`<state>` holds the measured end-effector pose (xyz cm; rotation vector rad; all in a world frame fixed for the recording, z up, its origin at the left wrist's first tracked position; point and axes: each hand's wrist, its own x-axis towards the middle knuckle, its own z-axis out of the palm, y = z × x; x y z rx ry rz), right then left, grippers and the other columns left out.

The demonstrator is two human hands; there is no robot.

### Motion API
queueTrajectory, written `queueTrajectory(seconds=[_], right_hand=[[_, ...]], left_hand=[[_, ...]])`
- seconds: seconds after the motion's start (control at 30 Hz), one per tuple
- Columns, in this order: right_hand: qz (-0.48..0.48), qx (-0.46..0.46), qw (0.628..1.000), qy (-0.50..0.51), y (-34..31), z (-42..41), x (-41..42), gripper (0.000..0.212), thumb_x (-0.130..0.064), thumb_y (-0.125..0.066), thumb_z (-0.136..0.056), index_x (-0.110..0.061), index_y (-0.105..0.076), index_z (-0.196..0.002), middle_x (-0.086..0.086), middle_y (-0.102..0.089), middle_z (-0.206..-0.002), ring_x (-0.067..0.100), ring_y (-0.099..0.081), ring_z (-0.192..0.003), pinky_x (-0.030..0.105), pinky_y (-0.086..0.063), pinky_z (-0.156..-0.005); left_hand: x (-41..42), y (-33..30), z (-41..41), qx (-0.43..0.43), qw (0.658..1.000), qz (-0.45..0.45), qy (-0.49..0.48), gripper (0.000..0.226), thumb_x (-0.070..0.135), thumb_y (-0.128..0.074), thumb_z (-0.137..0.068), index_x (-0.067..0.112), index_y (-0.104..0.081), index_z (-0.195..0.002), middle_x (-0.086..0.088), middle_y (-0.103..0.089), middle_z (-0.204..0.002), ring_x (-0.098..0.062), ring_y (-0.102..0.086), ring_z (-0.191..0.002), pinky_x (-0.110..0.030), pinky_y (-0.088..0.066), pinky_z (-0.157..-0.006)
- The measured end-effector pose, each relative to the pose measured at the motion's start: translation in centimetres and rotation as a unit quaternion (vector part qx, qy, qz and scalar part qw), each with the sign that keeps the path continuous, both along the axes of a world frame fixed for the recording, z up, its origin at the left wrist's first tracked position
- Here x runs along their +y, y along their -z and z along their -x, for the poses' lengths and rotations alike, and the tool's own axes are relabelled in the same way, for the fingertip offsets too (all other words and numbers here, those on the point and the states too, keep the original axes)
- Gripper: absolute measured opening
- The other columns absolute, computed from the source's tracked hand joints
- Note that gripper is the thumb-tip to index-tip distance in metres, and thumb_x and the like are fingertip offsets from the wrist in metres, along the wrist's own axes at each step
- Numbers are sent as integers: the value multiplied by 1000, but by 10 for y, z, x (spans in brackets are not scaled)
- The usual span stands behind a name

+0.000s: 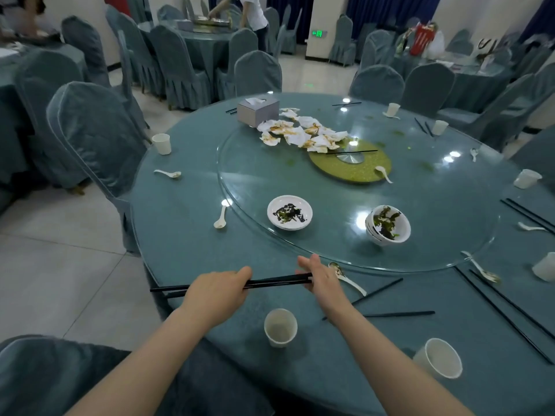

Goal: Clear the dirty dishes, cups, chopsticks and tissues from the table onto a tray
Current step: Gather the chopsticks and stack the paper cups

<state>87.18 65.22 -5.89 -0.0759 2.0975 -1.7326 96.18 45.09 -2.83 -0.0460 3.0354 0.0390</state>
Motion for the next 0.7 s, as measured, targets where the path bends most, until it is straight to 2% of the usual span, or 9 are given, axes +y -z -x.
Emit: queueTrajectory(seconds=[0.13, 0.17, 0.23, 0.27, 0.33, 0.4, 0.47, 0.57, 0.7], right_hand=[[-24, 23, 999, 12, 5, -23, 3, 43, -39, -32, -102, -14, -58, -125, 2, -60, -123, 18, -58, -113, 34, -47, -96], [-62, 40, 997, 21, 8, -28, 4, 39, -37, -35, -102, -13, -58, -122, 4, -61, -121, 22, -57, -113, 35, -46, -96], [-175, 74, 982, 11, 15, -39, 10, 36, -35, -45, -99, -11, -55, -124, 6, -59, -124, 24, -54, -118, 29, -42, -93], [-226, 82, 971, -15, 20, -45, 13, 42, -36, -52, -95, -12, -51, -130, 6, -55, -132, 22, -50, -123, 27, -38, -95], [-283, 81, 951, -91, 31, -61, 17, 73, -43, -67, -84, -14, -37, -143, 4, -40, -147, 20, -38, -135, 29, -31, -105], [-298, 77, 940, -146, 42, -75, 14, 100, -47, -77, -72, -16, -23, -150, 1, -25, -155, 19, -26, -142, 32, -23, -112], [-298, 83, 937, -162, 53, -85, 5, 110, -44, -81, -68, -17, -15, -152, 1, -18, -158, 18, -21, -143, 31, -20, -114], [-300, 91, 940, -134, 63, -92, -4, 103, -39, -80, -72, -15, -18, -151, 3, -26, -154, 20, -30, -139, 29, -27, -110], [-282, 109, 951, -71, 57, -91, 2, 72, -36, -78, -73, -18, -43, -133, 3, -49, -131, 20, -50, -116, 29, -41, -96]], left_hand=[[-8, 0, -31, 2, 999, 8, -47, 26, 46, -34, -97, 23, -31, -86, 2, -57, -77, -25, -46, -64, -32, -33, -55], [-11, 1, -39, 1, 998, 5, -59, 27, 47, -33, -97, 23, -32, -85, 2, -57, -78, -26, -49, -65, -32, -34, -56], [-17, 5, -54, 0, 997, -6, -81, 29, 47, -32, -98, 22, -31, -84, 0, -62, -85, -28, -57, -73, -32, -35, -58], [-20, 7, -61, -2, 996, -16, -92, 29, 47, -31, -98, 22, -32, -84, 0, -62, -87, -29, -58, -77, -33, -35, -59], [-25, 11, -75, -11, 992, -47, -112, 29, 45, -31, -99, 22, -33, -82, 0, -59, -84, -27, -57, -77, -34, -41, -61], [-29, 14, -86, -23, 988, -84, -124, 28, 42, -31, -99, 21, -36, -81, 0, -53, -83, -26, -56, -79, -37, -47, -68], [-31, 16, -96, -29, 986, -105, -130, 26, 39, -33, -99, 19, -40, -84, -1, -53, -87, -26, -57, -82, -40, -48, -74], [-28, 19, -110, -45, 982, -125, -135, 27, 39, -34, -100, 17, -48, -90, -1, -57, -85, -24, -58, -78, -41, -50, -73], [-17, 24, -121, -67, 974, -167, -137, 24, 37, -35, -100, 19, -48, -92, -2, -61, -83, -23, -59, -74, -39, -51, -71]])
